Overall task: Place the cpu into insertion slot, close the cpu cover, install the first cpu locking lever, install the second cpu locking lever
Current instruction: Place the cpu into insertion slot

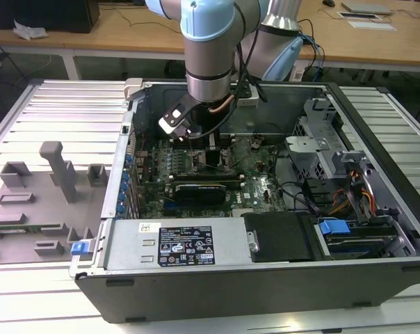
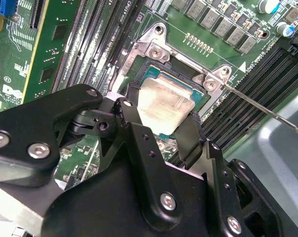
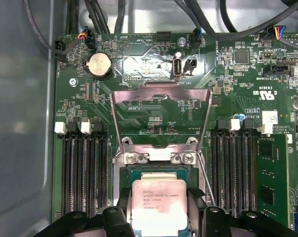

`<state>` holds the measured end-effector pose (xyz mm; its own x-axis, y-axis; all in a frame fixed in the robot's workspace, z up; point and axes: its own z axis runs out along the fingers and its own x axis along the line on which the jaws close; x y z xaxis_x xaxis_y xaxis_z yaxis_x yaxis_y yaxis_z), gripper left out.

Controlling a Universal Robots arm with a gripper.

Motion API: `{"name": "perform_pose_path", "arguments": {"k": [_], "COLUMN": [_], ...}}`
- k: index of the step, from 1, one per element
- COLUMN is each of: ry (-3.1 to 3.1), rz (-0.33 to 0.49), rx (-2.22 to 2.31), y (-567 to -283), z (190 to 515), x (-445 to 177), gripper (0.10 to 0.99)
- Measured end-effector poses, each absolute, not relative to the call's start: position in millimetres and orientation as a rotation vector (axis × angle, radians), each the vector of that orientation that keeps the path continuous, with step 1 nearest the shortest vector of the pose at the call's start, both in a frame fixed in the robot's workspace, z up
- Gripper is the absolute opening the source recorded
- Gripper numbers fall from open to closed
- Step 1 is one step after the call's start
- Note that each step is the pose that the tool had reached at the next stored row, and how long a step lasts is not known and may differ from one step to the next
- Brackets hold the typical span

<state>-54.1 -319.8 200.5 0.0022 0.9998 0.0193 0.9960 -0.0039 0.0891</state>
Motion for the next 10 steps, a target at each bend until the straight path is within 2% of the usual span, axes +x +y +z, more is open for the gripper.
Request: {"name": "perform_pose_path", "arguments": {"k": [10], "ry": [2.181], "rz": [0.119], "rx": [2.188], "y": [-319.8], "z": [199.3], "x": [-53.5], "gripper": [0.541]}}
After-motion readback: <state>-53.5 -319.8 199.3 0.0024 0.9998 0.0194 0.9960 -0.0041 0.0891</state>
